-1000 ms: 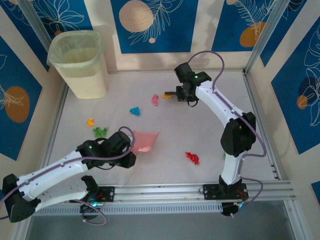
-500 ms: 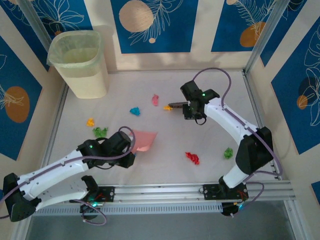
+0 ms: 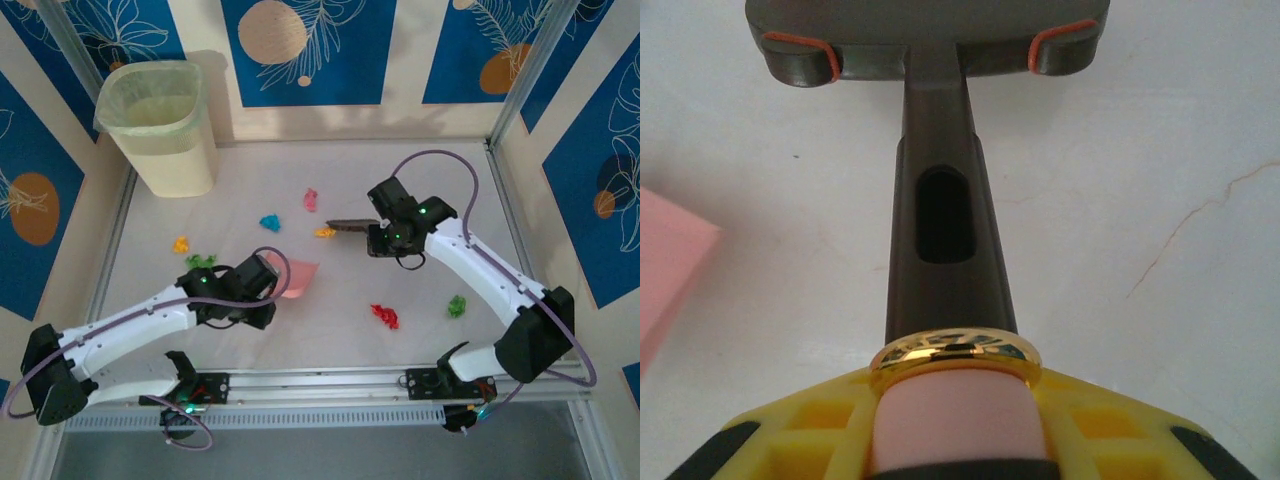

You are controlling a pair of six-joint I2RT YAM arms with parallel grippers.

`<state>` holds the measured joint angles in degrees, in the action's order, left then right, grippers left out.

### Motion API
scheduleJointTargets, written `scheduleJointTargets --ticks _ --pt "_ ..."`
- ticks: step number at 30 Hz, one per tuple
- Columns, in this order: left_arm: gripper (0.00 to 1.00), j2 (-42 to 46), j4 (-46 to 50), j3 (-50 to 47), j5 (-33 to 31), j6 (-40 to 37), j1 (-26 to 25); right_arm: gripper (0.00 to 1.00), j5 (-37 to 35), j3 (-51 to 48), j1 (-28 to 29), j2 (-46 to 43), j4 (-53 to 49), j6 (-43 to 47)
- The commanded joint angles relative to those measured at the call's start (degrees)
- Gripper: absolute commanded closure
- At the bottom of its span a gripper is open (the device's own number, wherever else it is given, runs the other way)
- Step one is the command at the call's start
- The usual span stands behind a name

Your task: Sweep away the paper scraps from the table

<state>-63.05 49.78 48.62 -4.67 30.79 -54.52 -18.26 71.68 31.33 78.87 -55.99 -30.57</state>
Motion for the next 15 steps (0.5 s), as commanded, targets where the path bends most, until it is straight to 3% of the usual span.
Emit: scheduleJointTargets --ticks 1,7,15 --pt "1.00 -2.2 -1.4 2.3 -0.9 -2.5 -0.3 1.00 3.8 2.8 -3.1 -1.3 3.1 -2.9" --pt "1.00 -7.3 -3.7 4.8 1.0 -4.8 -0.2 1.00 7.0 8.8 -7.6 3.6 2.5 -3.5" --pt "1.00 -13.4 -4.4 7.0 1.6 -6.7 -0.2 1.00 5.3 15.1 -4.8 11.6 -3.7 0.9"
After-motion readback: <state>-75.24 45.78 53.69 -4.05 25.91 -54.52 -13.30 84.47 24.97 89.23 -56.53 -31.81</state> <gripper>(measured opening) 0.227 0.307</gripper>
